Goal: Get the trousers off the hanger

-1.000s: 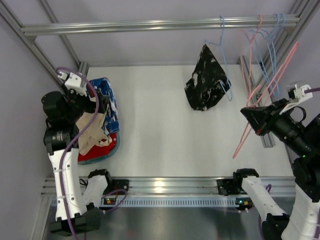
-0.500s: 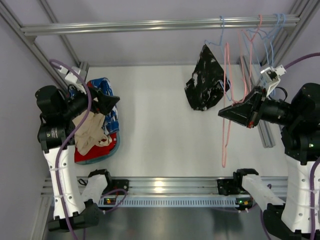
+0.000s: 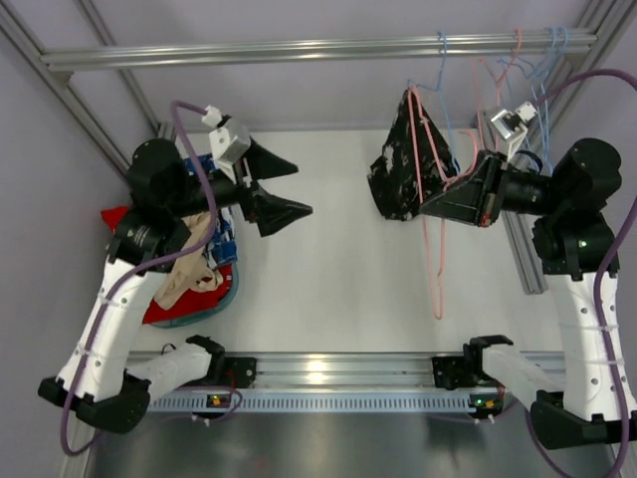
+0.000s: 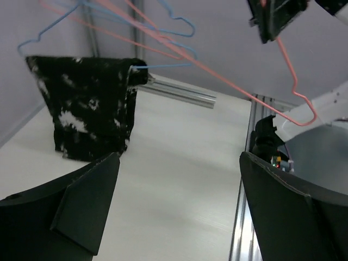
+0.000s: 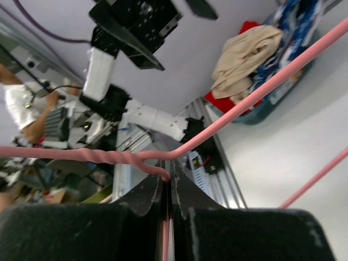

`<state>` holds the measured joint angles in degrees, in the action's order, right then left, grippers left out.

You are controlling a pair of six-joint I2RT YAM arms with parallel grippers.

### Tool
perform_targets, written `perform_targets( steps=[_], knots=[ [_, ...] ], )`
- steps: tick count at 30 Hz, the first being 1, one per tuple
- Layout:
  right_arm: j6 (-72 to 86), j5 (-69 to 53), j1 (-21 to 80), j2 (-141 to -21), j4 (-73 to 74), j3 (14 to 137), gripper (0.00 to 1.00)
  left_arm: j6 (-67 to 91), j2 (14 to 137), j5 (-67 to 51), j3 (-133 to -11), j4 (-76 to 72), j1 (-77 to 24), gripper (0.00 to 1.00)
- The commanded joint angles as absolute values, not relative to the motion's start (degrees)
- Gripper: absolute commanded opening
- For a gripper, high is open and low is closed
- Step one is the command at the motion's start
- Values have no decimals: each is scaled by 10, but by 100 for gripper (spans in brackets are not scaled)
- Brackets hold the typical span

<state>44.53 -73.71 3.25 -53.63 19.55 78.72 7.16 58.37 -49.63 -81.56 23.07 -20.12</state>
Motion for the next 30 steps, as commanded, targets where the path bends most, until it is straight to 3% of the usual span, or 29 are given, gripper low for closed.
perform_targets(
  steps=[1, 3, 12, 16, 19, 23, 24, 26, 27, 30],
  knots=[
    [357, -766, 95, -551, 260, 808, 0, -31, 651, -501, -884, 134, -263, 98],
    [265, -752, 124, -564, 378, 813, 0, -68, 671, -501, -899, 135, -286, 98],
    [200, -727, 237, -595, 433, 755, 0, -425, 677, -355, -848, 222, -482, 93],
    [187, -724, 269, -617, 452, 763, 0, -459, 679, -326, -820, 223, -528, 91],
    [172, -722, 296, -632, 466, 779, 0, -494, 686, -309, -808, 228, -545, 83],
    [152, -715, 313, -641, 483, 795, 0, -502, 688, -287, -788, 229, -558, 60],
    [149, -714, 316, -640, 483, 795, 0, -501, 688, -286, -784, 229, -558, 49],
    [146, -710, 316, -636, 485, 794, 0, -495, 680, -280, -770, 229, -560, 37],
    [143, -708, 318, -636, 487, 793, 0, -491, 678, -279, -765, 229, -560, 25],
    [127, -688, 318, -632, 498, 802, 0, -477, 668, -261, -751, 229, -560, 6]
  ],
)
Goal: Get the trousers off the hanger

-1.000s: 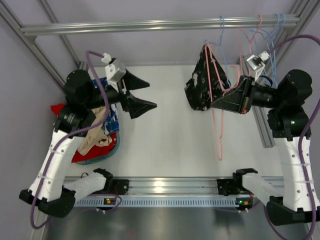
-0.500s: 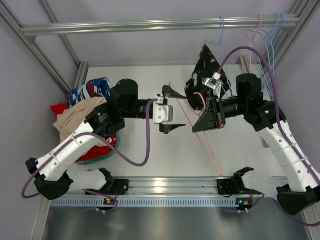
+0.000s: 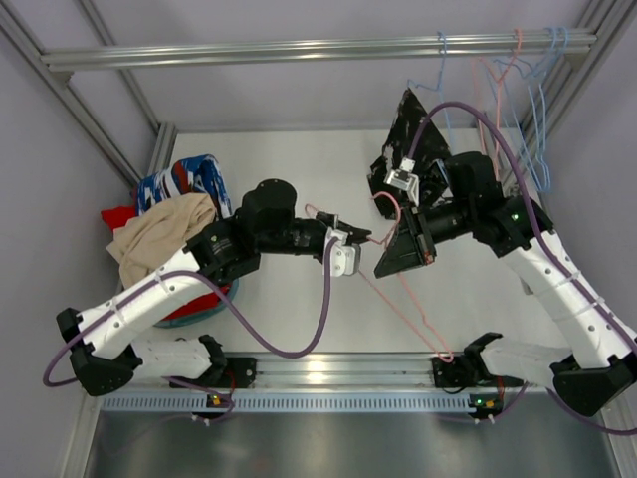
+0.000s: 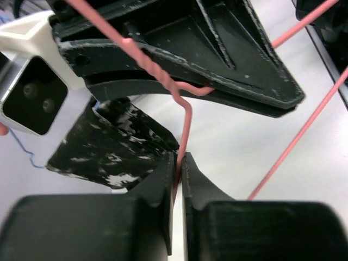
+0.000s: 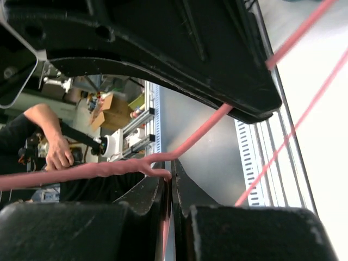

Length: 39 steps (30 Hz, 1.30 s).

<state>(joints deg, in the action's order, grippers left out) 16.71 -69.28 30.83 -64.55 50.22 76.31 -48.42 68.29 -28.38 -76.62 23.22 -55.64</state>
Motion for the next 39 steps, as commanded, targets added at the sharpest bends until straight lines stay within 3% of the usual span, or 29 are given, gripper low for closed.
perform_targets(
  steps=[1, 4, 6, 9, 12, 16, 23, 26, 29, 30, 32, 33, 34, 38, 39],
  knots=[
    [121, -661, 318, -631, 504, 809, 3, -458, 666, -256, -751, 229, -560, 0],
    [77, -566, 312, -620, 544, 830, 29, -418, 662, -222, -761, 229, -560, 0],
    [59, -522, 303, -607, 556, 838, 56, -403, 657, -202, -760, 230, -558, 0],
    [20, -463, 293, -590, 598, 867, 73, -377, 650, -192, -756, 229, -540, 0],
    [-33, -409, 293, -570, 672, 891, 81, -392, 639, -174, -746, 225, -521, 0],
    [-51, -346, 292, -525, 711, 841, 82, -403, 624, -160, -743, 221, -512, 0],
    [-65, -340, 293, -511, 718, 819, 72, -405, 620, -177, -746, 221, -501, 0],
    [-63, -352, 292, -521, 708, 819, 62, -400, 622, -185, -754, 221, -501, 0],
    [-59, -372, 292, -536, 700, 825, 45, -401, 624, -189, -759, 221, -501, 0],
    [-60, -376, 292, -540, 699, 827, 33, -401, 625, -194, -760, 221, -501, 0],
    [-61, -383, 293, -548, 700, 832, 19, -401, 628, -194, -764, 221, -501, 0],
    [-62, -384, 292, -548, 700, 834, 4, -401, 629, -193, -768, 221, -501, 0],
    [-62, -381, 293, -548, 700, 833, 0, -403, 629, -192, -769, 221, -501, 0],
    [-64, -356, 293, -520, 692, 829, 0, -394, 623, -177, -770, 221, -501, 0],
    [-63, -348, 292, -514, 688, 830, 0, -373, 621, -170, -773, 221, -500, 7]
  ],
)
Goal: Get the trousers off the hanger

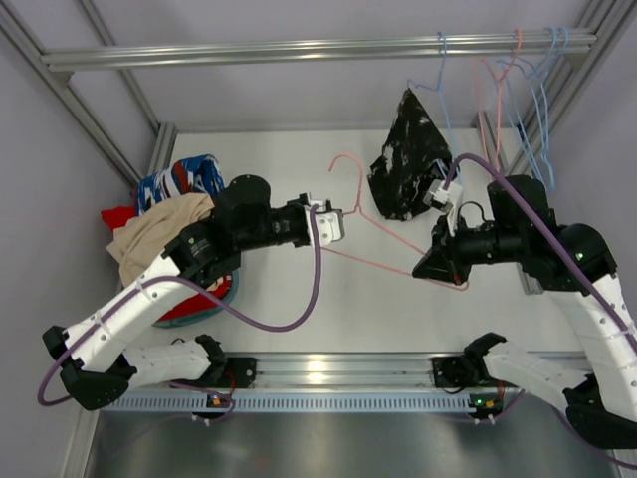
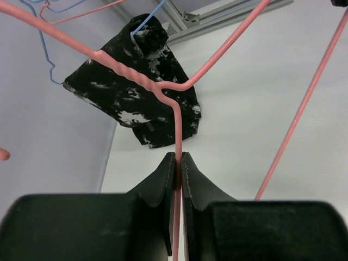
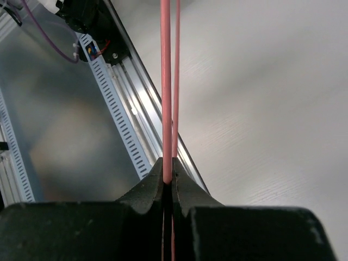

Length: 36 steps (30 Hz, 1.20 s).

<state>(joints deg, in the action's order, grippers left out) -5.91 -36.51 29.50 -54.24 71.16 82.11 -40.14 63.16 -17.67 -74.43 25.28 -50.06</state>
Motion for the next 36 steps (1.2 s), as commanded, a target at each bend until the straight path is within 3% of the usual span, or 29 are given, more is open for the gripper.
perform_targets(
  steps=[1, 2, 3, 4, 6, 12, 25, 36],
  knots=[
    [-64, -333, 293, -511, 687, 834, 0, -359, 618, -170, -775, 217, -498, 11],
    [-68, -328, 289, -503, 690, 838, 0, -321, 614, -175, -780, 210, -487, 19],
    [-72, -316, 287, -498, 691, 850, 0, -301, 611, -180, -785, 195, -478, 41],
    [-76, -308, 285, -489, 689, 854, 0, -281, 608, -194, -791, 188, -469, 53],
    [-80, -293, 273, -479, 690, 867, 0, -218, 604, -205, -816, 166, -438, 71],
    [-84, -256, 222, -436, 712, 894, 0, -49, 597, -252, -892, 118, -351, 85],
    [-63, -80, 19, -329, 750, 1055, 0, 41, 565, -255, -856, 75, -262, 86],
    [-43, -38, -37, -345, 748, 948, 0, 14, 553, -211, -824, 72, -261, 87]
  ],
)
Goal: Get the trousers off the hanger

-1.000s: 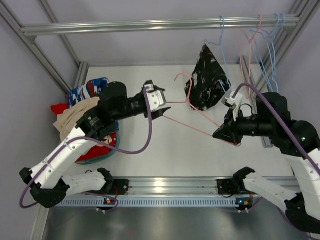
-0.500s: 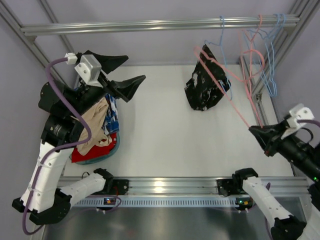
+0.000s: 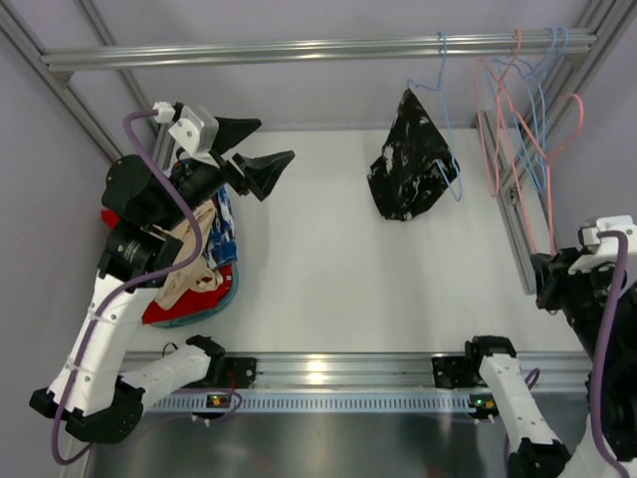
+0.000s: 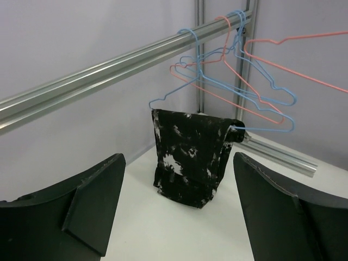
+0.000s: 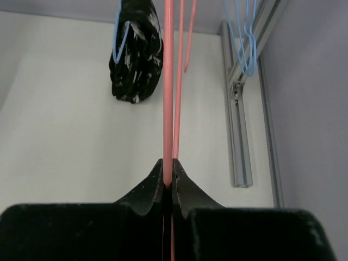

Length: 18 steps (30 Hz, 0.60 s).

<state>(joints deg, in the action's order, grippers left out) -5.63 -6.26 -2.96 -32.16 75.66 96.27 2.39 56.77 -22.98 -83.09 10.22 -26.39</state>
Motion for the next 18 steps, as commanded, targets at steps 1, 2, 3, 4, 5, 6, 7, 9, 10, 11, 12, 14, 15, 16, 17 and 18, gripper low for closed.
perform_targets(
  steps=[1, 2, 3, 4, 5, 6, 7, 9, 10, 11, 12, 14, 15, 16, 17, 18],
  knots=[
    [-42, -44, -37, -358, 742, 946, 0, 11, 551, -210, -817, 72, -261, 87],
    [-40, -48, -35, -364, 733, 943, 0, 10, 548, -208, -814, 72, -262, 87],
    [-38, -54, -35, -371, 723, 941, 0, 8, 544, -206, -809, 73, -262, 87],
    [-38, -58, -35, -386, 707, 940, 0, 5, 541, -203, -796, 73, -261, 87],
    [-38, -65, -35, -393, 698, 936, 0, 5, 534, -200, -789, 73, -261, 87],
    [-38, -71, -35, -401, 689, 936, 0, 5, 532, -200, -784, 74, -261, 87],
    [-37, -75, -35, -420, 673, 936, 0, 5, 525, -200, -772, 76, -262, 87],
    [-35, -90, -35, -457, 661, 945, 0, -10, 520, -195, -763, 84, -261, 87],
    [-33, -95, -35, -470, 655, 949, 0, -14, 519, -194, -757, 87, -262, 87],
    [-31, -102, -35, -483, 642, 958, 0, -18, 515, -192, -752, 91, -262, 87],
    [-30, -105, -35, -511, 637, 962, 0, -18, 512, -188, -750, 93, -261, 87],
    [-27, -112, -35, -542, 624, 979, 0, -24, 510, -187, -745, 98, -261, 87],
    [-26, -116, -35, -558, 618, 986, 0, -25, 510, -185, -745, 103, -261, 87],
    [-26, -119, -35, -589, 610, 993, 0, -26, 509, -181, -742, 105, -260, 87],
    [-25, -120, -35, -602, 594, 1008, 0, -26, 507, -181, -740, 108, -261, 87],
    [-25, -121, -36, -616, 585, 1016, 0, -27, 505, -178, -739, 114, -260, 87]
  ],
)
